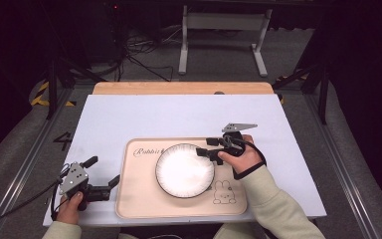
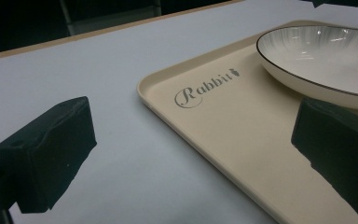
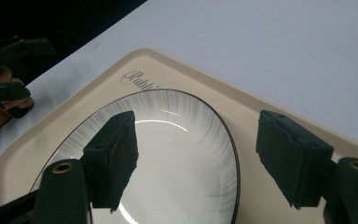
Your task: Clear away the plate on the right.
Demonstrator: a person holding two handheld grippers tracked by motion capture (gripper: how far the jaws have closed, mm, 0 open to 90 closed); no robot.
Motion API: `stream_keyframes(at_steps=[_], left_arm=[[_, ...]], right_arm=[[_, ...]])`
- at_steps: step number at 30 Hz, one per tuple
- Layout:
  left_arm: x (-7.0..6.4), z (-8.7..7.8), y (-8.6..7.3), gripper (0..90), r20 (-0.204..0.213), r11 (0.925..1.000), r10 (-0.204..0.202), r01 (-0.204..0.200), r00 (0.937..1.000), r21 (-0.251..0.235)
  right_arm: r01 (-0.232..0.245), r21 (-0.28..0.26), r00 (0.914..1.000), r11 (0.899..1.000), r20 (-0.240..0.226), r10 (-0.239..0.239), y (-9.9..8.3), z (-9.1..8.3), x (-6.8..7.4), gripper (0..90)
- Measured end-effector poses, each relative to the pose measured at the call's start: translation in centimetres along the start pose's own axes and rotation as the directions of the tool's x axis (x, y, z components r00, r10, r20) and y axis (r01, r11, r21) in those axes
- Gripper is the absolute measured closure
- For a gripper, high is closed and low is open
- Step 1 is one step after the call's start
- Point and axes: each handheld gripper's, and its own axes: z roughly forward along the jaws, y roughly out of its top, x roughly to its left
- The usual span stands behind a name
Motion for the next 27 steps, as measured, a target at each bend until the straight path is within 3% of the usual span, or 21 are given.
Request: stream_keyframes(at_steps=[5, 9, 15, 20, 27], left_arm=[[0.1, -0.1, 0.0, 0.2, 0.011, 1.0000, 0.000, 0.000, 0.9999, -0.007], [0.1, -0.1, 0.0, 0.2, 0.015, 1.0000, 0.000, 0.000, 0.9999, -0.007], [0.1, -0.1, 0.0, 0.2, 0.016, 1.0000, 0.000, 0.000, 0.9999, -0.003], [0.1, -0.1, 0.0, 0.2, 0.014, 1.0000, -0.002, 0.003, 0.9999, -0.007], [0.1, -0.1, 0.0, 0.2, 0.012, 1.0000, -0.004, 0.004, 0.9999, -0.006]], right_arm=[[0.050, -0.014, 0.9985, 0.999, -0.023, -0.050, -0.1, -0.4, 0.4, 25.3], [0.124, -0.047, 0.9920, 0.991, -0.017, -0.125, -0.1, -0.8, 0.7, 18.6], [0.171, -0.072, 0.9848, 0.983, -0.020, -0.172, -0.2, -1.2, 0.8, 15.5], [0.174, -0.073, 0.9843, 0.982, -0.015, -0.176, -0.3, -1.6, 0.6, 14.9], [0.221, -0.081, 0.9752, 0.972, 0.014, -0.221, -0.5, -3.6, 0.0, 14.5]])
